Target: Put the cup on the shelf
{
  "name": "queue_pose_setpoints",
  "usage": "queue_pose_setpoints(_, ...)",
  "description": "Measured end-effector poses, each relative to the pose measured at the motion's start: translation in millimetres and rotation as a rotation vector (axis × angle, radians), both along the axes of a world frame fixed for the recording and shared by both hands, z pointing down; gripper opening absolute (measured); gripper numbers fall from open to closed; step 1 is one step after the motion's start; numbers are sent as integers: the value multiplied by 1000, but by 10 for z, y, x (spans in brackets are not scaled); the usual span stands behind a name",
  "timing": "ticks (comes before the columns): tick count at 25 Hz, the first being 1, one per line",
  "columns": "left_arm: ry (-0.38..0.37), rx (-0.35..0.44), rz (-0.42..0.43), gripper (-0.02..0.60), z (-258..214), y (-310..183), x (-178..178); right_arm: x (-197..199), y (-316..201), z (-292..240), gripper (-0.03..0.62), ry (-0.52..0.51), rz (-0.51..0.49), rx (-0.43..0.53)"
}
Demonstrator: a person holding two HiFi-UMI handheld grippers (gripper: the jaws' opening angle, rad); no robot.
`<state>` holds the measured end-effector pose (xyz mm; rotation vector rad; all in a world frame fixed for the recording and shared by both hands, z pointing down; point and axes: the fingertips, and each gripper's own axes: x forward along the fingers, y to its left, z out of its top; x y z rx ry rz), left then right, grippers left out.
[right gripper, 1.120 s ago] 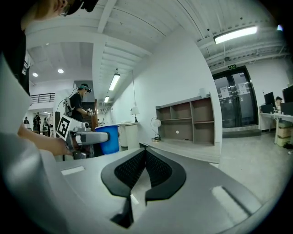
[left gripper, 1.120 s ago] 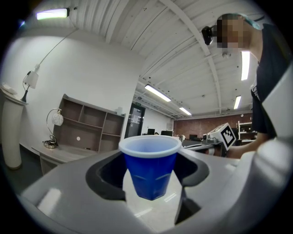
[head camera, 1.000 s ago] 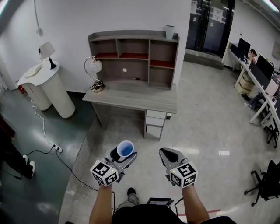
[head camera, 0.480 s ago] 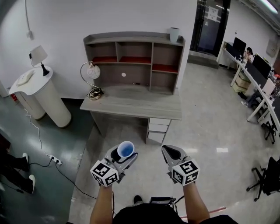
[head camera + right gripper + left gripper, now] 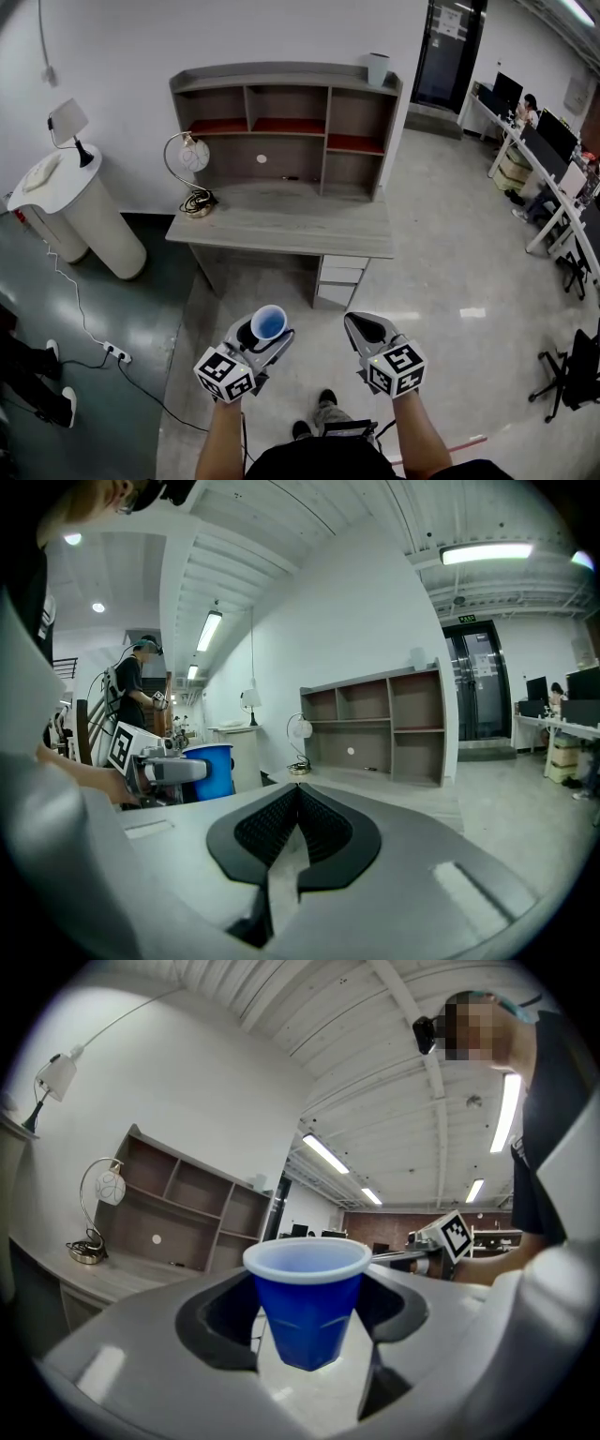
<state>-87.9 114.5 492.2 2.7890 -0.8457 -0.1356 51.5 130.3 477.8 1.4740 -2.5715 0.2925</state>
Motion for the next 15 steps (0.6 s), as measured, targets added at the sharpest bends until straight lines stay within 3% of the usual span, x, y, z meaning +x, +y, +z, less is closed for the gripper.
queue_pose_setpoints(7,5,-11,-23,299,80,-358,12,-14,-410,88,12,-11,-26,-5)
queue_pose_setpoints(15,-19,7,-58,299,-23,-1150,124,36,-1238,45,12,-44,-73,4)
